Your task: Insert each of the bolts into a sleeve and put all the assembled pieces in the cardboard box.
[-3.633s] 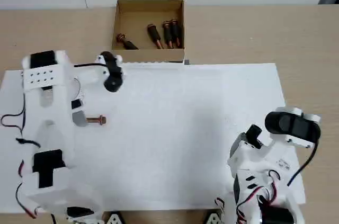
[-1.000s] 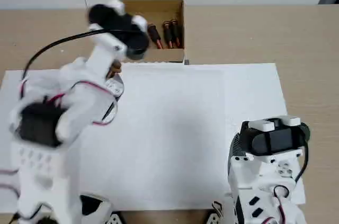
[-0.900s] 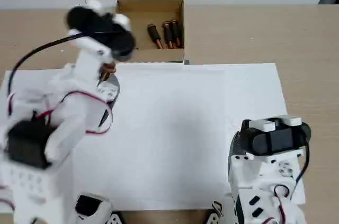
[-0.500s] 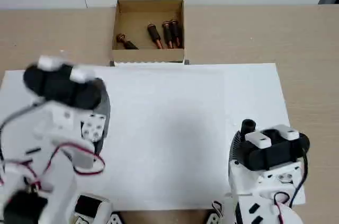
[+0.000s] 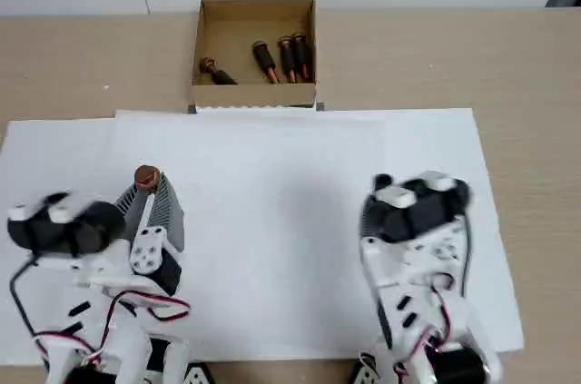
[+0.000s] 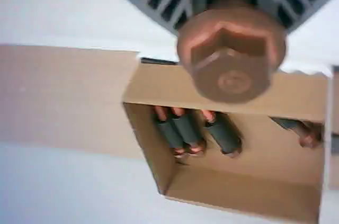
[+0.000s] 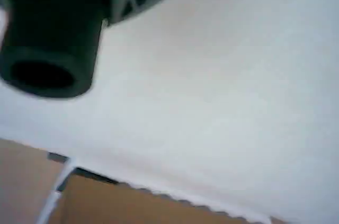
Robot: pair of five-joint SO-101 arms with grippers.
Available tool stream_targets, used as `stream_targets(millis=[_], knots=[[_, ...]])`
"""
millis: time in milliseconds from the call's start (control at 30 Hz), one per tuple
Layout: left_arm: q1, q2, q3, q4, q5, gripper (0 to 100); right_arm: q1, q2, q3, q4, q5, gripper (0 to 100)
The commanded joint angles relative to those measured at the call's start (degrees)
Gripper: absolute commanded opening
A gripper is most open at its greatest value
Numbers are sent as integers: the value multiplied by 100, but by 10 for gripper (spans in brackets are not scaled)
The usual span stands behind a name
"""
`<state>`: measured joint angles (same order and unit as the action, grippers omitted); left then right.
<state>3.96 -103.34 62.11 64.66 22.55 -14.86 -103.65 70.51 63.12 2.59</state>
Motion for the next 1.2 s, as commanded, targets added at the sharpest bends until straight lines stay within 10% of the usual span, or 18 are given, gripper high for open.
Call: stream_targets(millis=[0,533,1167], knots=[[26,-70,22,-193,721,5,-435,-31,475,-752,-18,2],[1363,-79,1411,-2224,1196,5,-1965,-31,1811,-1833,-9,2],[1996,-79,1596,-2585,1196,5,-2545,-31,1969,-2237,607,2]])
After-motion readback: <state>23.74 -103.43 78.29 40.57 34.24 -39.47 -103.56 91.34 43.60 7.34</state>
